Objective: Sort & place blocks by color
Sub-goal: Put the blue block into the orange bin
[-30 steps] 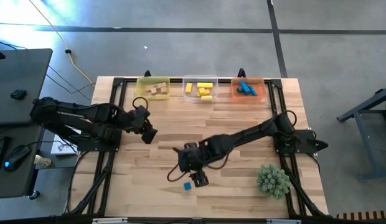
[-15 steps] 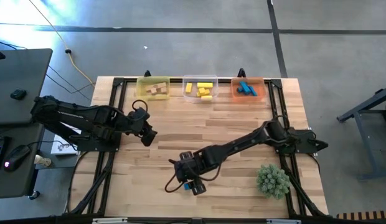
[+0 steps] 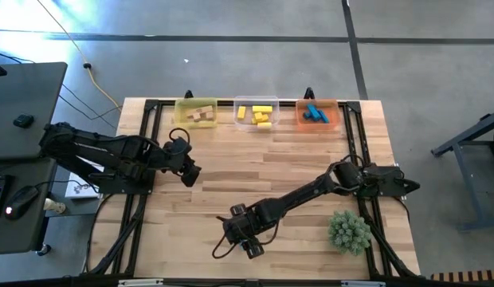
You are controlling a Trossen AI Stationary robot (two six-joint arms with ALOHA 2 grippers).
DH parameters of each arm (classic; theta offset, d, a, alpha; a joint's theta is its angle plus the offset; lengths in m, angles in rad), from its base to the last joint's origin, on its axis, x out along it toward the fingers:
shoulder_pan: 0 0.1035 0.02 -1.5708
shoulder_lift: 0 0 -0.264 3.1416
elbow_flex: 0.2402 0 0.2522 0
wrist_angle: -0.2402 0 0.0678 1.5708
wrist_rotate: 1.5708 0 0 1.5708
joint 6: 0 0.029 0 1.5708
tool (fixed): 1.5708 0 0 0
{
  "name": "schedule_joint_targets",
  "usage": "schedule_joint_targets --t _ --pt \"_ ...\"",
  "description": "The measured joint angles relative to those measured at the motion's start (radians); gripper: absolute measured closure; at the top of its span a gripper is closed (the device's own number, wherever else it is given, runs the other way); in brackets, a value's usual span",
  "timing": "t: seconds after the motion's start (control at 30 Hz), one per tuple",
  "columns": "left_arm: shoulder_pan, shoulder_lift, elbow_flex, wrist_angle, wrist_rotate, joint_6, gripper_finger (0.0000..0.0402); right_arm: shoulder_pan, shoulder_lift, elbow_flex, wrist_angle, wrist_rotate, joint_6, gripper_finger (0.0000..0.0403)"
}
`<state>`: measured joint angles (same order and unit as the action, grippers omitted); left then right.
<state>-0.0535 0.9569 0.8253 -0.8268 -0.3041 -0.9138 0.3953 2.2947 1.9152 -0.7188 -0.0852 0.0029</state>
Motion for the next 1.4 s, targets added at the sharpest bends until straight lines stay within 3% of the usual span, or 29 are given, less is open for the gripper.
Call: schedule_joint_targets --t 0.47,0.77,1.13,1.4 --pt "0.0 0.0 0.0 -0.001 0.0 0.0 0.0202 0.012 0.057 0.001 0.012 0.033 0.047 0.017" --pt "0.0 0.0 0.0 -0.016 0.001 0.02 0.0202 0.006 0.065 0.0 0.006 0.021 0.066 0.0299" --pt "0.012 -0.001 0.0 -0.016 -0.011 0.084 0.0202 -0.099 0.021 0.0 -0.084 0.01 0.013 0.0299" --pt "0.084 -0.011 0.0 -0.015 -0.051 0.177 0.0202 -0.23 -0.075 0.0 -0.169 0.087 -0.038 0.0299"
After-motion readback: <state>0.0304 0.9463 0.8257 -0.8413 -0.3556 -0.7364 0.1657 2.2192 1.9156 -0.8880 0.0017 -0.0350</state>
